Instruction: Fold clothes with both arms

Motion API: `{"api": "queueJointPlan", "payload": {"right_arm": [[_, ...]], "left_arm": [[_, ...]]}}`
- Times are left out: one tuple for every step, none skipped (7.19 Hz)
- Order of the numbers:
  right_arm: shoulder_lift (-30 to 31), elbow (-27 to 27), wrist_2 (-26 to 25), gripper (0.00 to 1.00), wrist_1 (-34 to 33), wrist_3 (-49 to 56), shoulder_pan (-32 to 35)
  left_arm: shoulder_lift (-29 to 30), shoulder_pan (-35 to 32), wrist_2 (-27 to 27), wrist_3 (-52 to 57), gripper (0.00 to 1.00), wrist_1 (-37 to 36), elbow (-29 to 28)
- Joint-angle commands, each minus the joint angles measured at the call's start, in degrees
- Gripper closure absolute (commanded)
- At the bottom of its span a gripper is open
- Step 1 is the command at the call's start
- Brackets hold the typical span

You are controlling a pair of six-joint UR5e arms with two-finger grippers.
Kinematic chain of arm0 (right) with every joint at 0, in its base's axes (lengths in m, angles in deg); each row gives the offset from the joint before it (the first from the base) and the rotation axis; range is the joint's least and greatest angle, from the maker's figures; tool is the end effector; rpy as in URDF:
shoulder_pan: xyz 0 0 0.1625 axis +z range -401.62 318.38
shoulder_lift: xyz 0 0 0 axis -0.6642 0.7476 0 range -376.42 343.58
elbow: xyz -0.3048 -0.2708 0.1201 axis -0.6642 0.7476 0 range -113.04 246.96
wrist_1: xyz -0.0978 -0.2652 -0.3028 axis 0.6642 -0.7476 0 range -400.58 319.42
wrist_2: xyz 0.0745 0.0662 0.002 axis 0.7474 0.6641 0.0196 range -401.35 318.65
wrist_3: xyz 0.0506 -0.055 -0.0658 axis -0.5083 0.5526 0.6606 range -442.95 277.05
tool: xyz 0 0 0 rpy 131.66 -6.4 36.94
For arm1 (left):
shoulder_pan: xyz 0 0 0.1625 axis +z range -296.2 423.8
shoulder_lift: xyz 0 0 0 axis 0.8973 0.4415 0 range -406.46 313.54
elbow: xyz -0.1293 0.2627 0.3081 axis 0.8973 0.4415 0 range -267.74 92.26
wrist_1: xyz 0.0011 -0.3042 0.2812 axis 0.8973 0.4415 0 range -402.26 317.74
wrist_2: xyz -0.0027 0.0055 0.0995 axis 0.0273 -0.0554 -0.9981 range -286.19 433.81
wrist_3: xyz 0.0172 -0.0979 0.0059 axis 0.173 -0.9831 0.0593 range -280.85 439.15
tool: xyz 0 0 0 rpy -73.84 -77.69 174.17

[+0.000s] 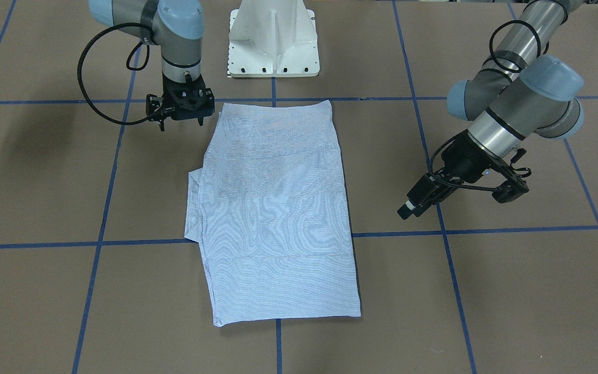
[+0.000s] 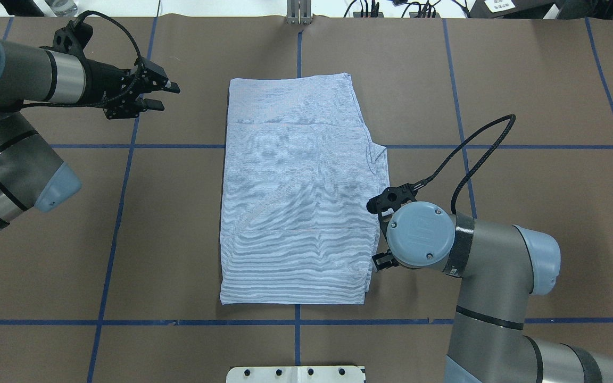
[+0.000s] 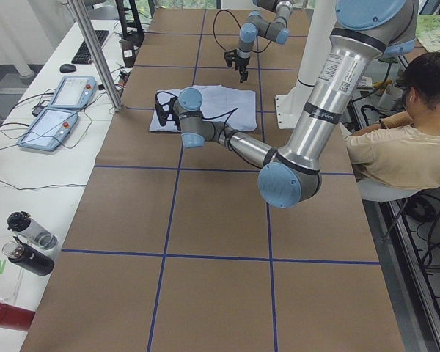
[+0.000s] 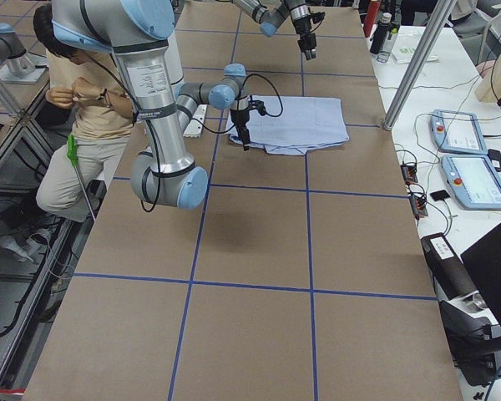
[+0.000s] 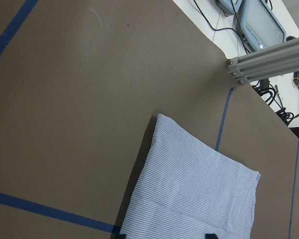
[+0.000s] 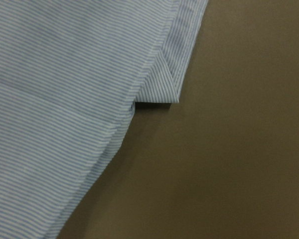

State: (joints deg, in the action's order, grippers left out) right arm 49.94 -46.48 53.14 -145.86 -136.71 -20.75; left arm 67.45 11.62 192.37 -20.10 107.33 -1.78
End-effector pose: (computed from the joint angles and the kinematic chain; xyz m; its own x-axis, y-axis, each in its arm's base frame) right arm -0.4922 -0.3219 0.2964 0.8276 -0.3153 0.4644 0.2142 0.9421 0.2579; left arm 0.3280 -0.5623 0.3358 0.0454 -0.2889 -0.9563 0.4184 0.8748 -0.2444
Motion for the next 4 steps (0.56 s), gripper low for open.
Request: {"api": "queueJointPlan", "payload": {"right_arm": [[-1.9, 0.1, 0.0, 0.00, 0.9, -12.2, -0.2], [-1.9, 0.0, -0.2, 0.00, 3.6, -26.9, -2.1], [-1.1, 0.3, -0.2, 0.00, 9.9, -36.3, -3.2], [0.0, 0.7, -0.2, 0.00, 14.4, -42.1, -3.6]], "left_arm": [[0.0, 0.0, 0.0, -0.1, 0.39, 0.0, 0.4], [-0.1, 0.0, 0.0, -0.1, 0.39, 0.0, 0.4], [-0.7, 0.1, 0.0, -0.1, 0.39, 0.0, 0.4], [-0.9, 0.1, 0.0, -0.1, 0.39, 0.0, 0.4]]}}
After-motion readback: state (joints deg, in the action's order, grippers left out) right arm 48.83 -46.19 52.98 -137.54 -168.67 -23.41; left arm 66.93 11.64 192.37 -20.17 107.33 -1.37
